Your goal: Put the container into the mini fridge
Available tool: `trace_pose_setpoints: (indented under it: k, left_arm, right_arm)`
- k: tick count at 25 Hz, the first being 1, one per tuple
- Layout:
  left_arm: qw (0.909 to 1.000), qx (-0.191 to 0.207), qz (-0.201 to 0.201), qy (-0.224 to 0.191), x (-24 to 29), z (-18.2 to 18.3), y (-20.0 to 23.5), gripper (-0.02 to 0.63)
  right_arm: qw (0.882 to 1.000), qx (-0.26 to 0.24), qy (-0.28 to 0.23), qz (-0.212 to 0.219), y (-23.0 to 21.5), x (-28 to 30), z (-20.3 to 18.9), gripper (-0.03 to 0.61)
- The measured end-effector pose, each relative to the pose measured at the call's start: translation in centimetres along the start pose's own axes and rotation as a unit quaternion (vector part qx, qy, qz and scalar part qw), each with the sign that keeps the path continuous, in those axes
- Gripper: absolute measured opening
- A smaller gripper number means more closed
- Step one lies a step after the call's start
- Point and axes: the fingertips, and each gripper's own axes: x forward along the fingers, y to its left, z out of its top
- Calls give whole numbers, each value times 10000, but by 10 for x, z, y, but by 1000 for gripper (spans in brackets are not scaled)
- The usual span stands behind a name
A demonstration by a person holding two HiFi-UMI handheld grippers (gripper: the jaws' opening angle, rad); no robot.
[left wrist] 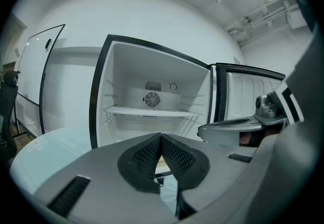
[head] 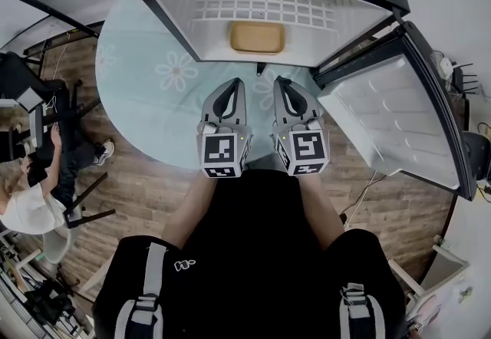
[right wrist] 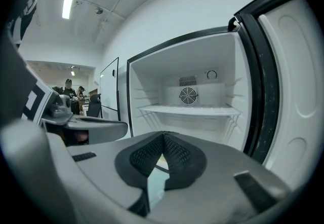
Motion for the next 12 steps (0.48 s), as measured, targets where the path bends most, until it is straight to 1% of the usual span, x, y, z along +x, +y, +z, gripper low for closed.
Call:
trace_pose_setpoints:
  k: [12]
  left_arm:
    - [10000,-59,-46,47,-3,-5,-3,14]
  right_arm:
    - [9999,-2,44,106,8,-1,-5,3]
